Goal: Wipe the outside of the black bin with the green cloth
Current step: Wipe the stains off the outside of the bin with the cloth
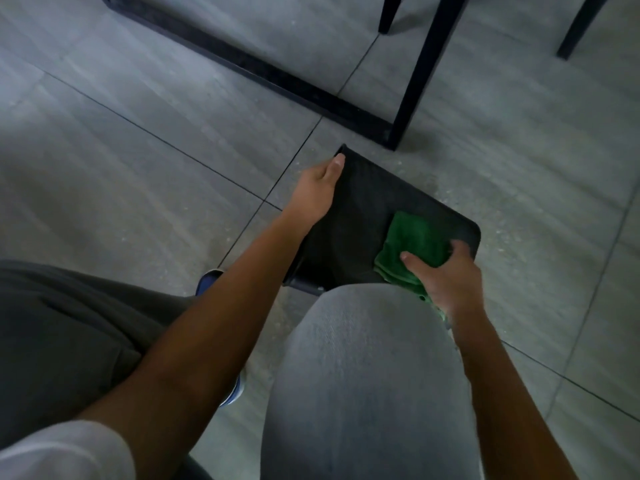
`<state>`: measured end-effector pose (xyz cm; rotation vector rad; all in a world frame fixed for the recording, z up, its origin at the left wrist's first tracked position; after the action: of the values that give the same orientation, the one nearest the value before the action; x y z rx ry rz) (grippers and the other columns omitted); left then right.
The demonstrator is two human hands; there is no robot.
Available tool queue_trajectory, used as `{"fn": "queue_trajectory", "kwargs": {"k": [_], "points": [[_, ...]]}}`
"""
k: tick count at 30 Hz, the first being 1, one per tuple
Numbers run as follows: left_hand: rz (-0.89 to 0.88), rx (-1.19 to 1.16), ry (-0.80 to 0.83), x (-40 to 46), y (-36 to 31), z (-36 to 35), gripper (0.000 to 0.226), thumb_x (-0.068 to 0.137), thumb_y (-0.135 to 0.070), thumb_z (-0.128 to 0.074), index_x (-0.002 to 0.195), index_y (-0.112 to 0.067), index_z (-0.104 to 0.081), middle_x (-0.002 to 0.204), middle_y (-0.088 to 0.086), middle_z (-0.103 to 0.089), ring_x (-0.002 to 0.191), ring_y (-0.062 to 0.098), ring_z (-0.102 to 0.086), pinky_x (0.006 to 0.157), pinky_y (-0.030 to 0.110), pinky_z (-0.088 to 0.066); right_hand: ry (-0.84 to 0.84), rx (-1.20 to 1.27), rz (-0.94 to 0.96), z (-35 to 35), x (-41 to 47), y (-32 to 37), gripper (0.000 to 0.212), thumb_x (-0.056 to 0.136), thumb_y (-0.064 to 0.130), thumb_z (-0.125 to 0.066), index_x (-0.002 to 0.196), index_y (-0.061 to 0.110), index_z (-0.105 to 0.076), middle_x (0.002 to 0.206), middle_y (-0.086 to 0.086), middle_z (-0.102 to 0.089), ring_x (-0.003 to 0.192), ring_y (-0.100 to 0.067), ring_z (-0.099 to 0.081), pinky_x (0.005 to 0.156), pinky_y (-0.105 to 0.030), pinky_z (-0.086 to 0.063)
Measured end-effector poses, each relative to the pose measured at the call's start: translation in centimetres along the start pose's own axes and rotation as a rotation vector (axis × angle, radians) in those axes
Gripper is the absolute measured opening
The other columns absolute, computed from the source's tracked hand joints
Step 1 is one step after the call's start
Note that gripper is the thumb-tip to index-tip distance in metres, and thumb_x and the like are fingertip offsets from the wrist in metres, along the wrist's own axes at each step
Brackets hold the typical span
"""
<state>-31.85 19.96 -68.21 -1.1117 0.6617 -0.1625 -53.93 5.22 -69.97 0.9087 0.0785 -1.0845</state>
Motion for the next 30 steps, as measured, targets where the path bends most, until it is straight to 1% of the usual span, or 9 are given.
{"fn": "queue_trajectory", "kwargs": {"k": [3,6,10,16,19,21,25,28,30], "points": [[-0.006,-0.003,0.039,0.1,-0.2,-0.3,0.047,0.109,-0.040,-0.038,0.137,-0.011,-0.061,0.126,0.000,-0.067,0.116,0.011,-0.063,0.092,0.013,-0.048,0.044,0.134,0.012,2.4,0.9,0.2,0.064,0.071,0.039,-0.091,0.120,0.018,-0.056,0.112,-0.002,-0.068,0.094,-0.021,-0.069,0.077,-0.033,-0.058],[-0.014,-0.015,0.068,0.0,-0.6,-0.2,0.051,0.108,-0.045,-0.036,0.137,-0.011,-0.060,0.131,0.004,-0.066,0.120,0.016,-0.062,0.108,0.030,-0.045,-0.242,0.119,0.066,6.4,1.3,-0.4,0.064,0.080,0.017,-0.086,0.131,0.017,-0.046,0.117,-0.007,-0.062,0.104,-0.030,-0.065,0.082,-0.031,-0.053],[-0.009,0.002,0.072,-0.3,-1.0,-0.6,0.051,0.108,-0.044,-0.035,0.136,-0.010,-0.061,0.126,0.006,-0.068,0.115,0.017,-0.064,0.100,0.026,-0.047,-0.251,-0.021,0.143,4.6,1.2,-1.8,0.078,0.089,0.031,-0.078,0.153,0.037,-0.034,0.137,-0.015,-0.058,0.115,-0.034,-0.061,0.104,-0.050,-0.051],[-0.035,0.024,0.079,-0.2,-0.8,-0.3,0.048,0.109,-0.043,-0.034,0.140,-0.015,-0.057,0.125,-0.002,-0.065,0.099,0.001,-0.060,0.090,0.017,-0.043,-0.372,-0.040,0.067,3.2,3.6,-2.9,0.043,0.096,0.037,-0.062,0.138,0.032,-0.052,0.127,-0.017,-0.059,0.107,-0.037,-0.062,0.090,-0.039,-0.048],[-0.063,0.048,0.062,-0.2,-1.1,-0.8,0.042,0.110,-0.038,-0.034,0.134,-0.016,-0.060,0.104,-0.014,-0.064,0.089,-0.009,-0.056,0.076,0.005,-0.041,-0.449,0.016,-0.010,2.6,5.7,-1.3,0.042,0.096,0.037,-0.060,0.136,0.026,-0.056,0.123,-0.015,-0.063,0.104,-0.035,-0.066,0.085,-0.037,-0.052],[-0.105,0.085,0.059,-0.2,-1.8,-1.2,0.038,0.110,-0.034,-0.034,0.123,-0.015,-0.064,0.097,-0.011,-0.065,0.088,-0.005,-0.061,0.071,0.007,-0.045,-0.426,0.009,0.097,0.7,6.4,3.1,0.041,0.097,0.038,-0.059,0.135,0.024,-0.059,0.122,-0.013,-0.064,0.102,-0.030,-0.066,0.080,-0.030,-0.044],[-0.153,0.079,0.060,0.8,-1.9,-1.0,0.042,0.110,-0.025,-0.038,0.108,0.009,-0.064,0.094,0.022,-0.069,0.081,0.023,-0.067,0.083,0.035,-0.053,-0.283,-0.057,0.564,-5.2,2.1,11.9,0.040,0.088,0.042,-0.062,0.125,0.027,-0.065,0.115,-0.008,-0.064,0.090,-0.025,-0.065,0.070,-0.027,-0.042],[-0.128,0.087,0.039,1.6,-1.4,0.8,0.042,0.111,-0.028,-0.036,0.119,0.003,-0.065,0.099,0.006,-0.069,0.087,0.014,-0.068,0.080,0.019,-0.055,-0.203,-0.120,0.583,-6.9,-2.0,8.0,0.043,0.084,0.041,-0.067,0.126,0.032,-0.063,0.122,-0.008,-0.059,0.091,-0.028,-0.065,0.069,-0.028,-0.045],[-0.128,0.111,0.026,1.8,-0.9,1.8,0.044,0.111,-0.033,-0.033,0.129,-0.006,-0.062,0.106,-0.001,-0.069,0.095,0.009,-0.069,0.086,0.014,-0.054,-0.242,-0.127,0.435,-4.6,-2.3,1.9,0.045,0.086,0.035,-0.071,0.130,0.032,-0.061,0.128,-0.009,-0.058,0.098,-0.029,-0.065,0.077,-0.028,-0.044]]}}
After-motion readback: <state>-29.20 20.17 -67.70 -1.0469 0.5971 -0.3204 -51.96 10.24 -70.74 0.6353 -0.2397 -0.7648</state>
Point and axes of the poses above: each hand's wrist, its own x-axis towards the middle knuckle, its own z-axis out of the back of the hand, y = z × x, the point moved 4 cm from there along x, towards the middle knuckle
